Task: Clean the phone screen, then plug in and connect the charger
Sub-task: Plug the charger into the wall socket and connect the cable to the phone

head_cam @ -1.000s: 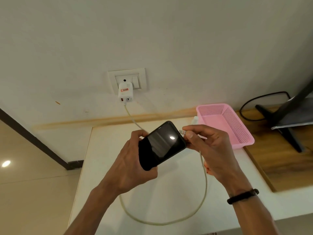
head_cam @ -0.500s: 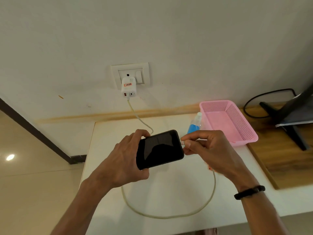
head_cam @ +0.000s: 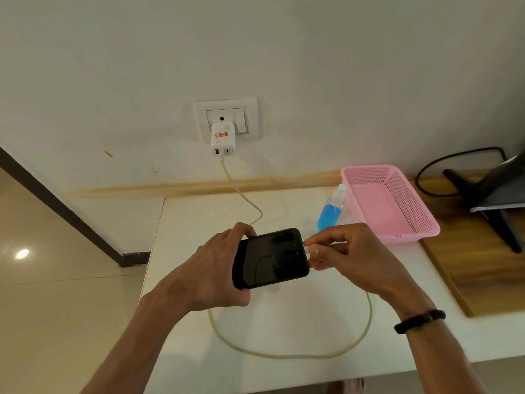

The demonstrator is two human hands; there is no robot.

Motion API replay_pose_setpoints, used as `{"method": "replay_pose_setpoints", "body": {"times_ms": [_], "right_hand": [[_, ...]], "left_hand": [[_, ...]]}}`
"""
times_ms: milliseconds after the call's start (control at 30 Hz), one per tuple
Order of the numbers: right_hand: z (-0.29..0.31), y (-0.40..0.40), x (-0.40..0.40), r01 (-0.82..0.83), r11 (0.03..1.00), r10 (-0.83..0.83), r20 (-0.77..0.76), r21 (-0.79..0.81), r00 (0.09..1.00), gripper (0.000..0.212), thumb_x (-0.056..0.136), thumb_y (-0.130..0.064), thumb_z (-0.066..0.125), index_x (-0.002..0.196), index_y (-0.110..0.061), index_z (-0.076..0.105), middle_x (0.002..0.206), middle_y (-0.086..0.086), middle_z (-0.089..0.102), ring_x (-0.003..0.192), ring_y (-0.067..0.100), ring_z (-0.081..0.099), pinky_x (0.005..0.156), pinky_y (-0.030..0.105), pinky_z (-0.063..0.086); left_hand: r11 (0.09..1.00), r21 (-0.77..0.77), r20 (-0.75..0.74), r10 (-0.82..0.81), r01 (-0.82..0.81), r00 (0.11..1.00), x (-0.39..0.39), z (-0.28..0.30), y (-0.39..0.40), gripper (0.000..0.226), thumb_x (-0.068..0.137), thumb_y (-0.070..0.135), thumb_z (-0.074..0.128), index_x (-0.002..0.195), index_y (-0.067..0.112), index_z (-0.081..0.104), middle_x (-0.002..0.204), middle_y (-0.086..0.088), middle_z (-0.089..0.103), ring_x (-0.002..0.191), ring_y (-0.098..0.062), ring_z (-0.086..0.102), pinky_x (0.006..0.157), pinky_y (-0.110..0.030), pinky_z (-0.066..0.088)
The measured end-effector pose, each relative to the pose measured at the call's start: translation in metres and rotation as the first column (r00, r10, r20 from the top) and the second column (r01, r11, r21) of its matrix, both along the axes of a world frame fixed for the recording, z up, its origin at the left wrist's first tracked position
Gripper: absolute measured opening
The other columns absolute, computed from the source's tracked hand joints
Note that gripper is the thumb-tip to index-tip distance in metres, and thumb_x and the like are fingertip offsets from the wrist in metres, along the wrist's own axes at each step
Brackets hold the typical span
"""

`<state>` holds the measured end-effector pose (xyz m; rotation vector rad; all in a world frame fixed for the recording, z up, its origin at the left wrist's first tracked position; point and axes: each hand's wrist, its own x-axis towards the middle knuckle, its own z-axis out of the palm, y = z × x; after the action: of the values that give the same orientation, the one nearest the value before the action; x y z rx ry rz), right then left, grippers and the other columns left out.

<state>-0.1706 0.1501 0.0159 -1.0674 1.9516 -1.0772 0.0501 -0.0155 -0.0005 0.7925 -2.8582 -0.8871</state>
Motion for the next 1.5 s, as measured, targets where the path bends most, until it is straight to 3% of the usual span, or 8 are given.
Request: {"method": "replay_pose_setpoints", "body": {"times_ms": [133,233,500,733,1000,1233,1367,1500], "right_hand": [[-0.005,-0.001,0.001,-0.036,0.989,0.046,-0.066,0.141,0.997,0.015,0.094,-0.022,0.074,0.094,-0.036,0.073,0.08,-0.019,0.078,0.08,-0.001,0.076,0.062,0.003,0.051],[-0.012,0.0,-0.001,-0.051,0.956,0.111,-0.195,0.29,0.975,0.019,0.092,-0.028,0.076,0.108,-0.037,0.071,0.1,-0.025,0.071,0.095,-0.001,0.07,0.073,0.005,0.048],[-0.029,-0.002,0.007,0.025,0.868,0.237,-0.459,0.495,0.856,0.02,0.096,-0.017,0.07,0.112,-0.029,0.071,0.113,-0.004,0.068,0.098,0.015,0.067,0.082,0.022,0.051],[-0.037,-0.008,0.016,0.018,0.819,0.32,-0.482,0.574,0.816,0.028,0.095,-0.011,0.069,0.121,-0.021,0.071,0.123,0.002,0.064,0.109,0.019,0.064,0.097,0.028,0.052],[-0.04,-0.012,0.022,0.074,0.807,0.315,-0.532,0.586,0.786,0.03,0.094,-0.011,0.07,0.122,-0.022,0.067,0.121,0.002,0.065,0.103,0.02,0.067,0.091,0.033,0.057],[-0.043,-0.011,0.017,0.08,0.842,0.242,-0.506,0.534,0.828,0.033,0.088,-0.012,0.076,0.115,-0.027,0.067,0.115,-0.002,0.066,0.098,0.019,0.067,0.091,0.033,0.058],[-0.044,-0.008,0.009,0.123,0.873,0.146,-0.494,0.471,0.857,0.037,0.085,-0.008,0.076,0.116,-0.026,0.067,0.11,-0.004,0.068,0.095,0.015,0.068,0.089,0.031,0.058],[-0.044,-0.011,0.007,0.148,0.91,0.08,-0.514,0.386,0.854,0.032,0.09,-0.008,0.073,0.116,-0.025,0.07,0.105,-0.004,0.07,0.092,0.012,0.067,0.087,0.028,0.058]], "left_hand": [[0.999,0.027,0.071,-0.028,0.026,0.997,-0.002,-0.005,0.001,0.077,0.056,0.036,0.077,0.119,0.044,0.034,0.099,0.017,0.051,0.089,-0.01,0.056,0.067,-0.02,0.047],[0.998,0.041,0.118,-0.045,0.04,0.992,-0.006,-0.009,0.001,0.078,0.057,0.036,0.079,0.121,0.041,0.035,0.102,0.016,0.05,0.09,-0.011,0.056,0.071,-0.025,0.052],[0.995,0.015,0.19,-0.095,0.094,0.977,-0.015,-0.03,0.009,0.076,0.061,0.039,0.076,0.125,0.039,0.037,0.104,0.015,0.044,0.1,-0.01,0.048,0.082,-0.028,0.052],[0.988,-0.104,0.246,-0.088,0.116,0.965,-0.018,-0.044,0.011,0.078,0.065,0.042,0.075,0.133,0.038,0.037,0.113,0.012,0.039,0.105,-0.013,0.038,0.088,-0.028,0.04],[0.989,-0.102,0.329,-0.066,0.105,0.942,-0.021,-0.044,0.008,0.086,0.066,0.046,0.077,0.142,0.04,0.036,0.128,0.007,0.033,0.122,-0.018,0.036,0.101,-0.033,0.038],[0.995,-0.054,0.383,-0.056,0.082,0.922,-0.019,-0.033,0.004,0.097,0.075,0.048,0.078,0.157,0.038,0.027,0.148,0.005,0.031,0.138,-0.021,0.03,0.113,-0.041,0.038],[0.998,-0.055,0.266,-0.002,0.017,0.964,-0.016,-0.014,-0.004,0.083,0.083,0.046,0.073,0.155,0.036,0.034,0.149,0.004,0.041,0.137,-0.019,0.037,0.111,-0.042,0.042],[0.975,-0.161,-0.001,0.152,-0.15,0.988,-0.01,0.004,-0.014,0.047,0.093,0.033,0.067,0.139,0.032,0.058,0.125,0.008,0.06,0.109,-0.012,0.054,0.092,-0.034,0.052]]}}
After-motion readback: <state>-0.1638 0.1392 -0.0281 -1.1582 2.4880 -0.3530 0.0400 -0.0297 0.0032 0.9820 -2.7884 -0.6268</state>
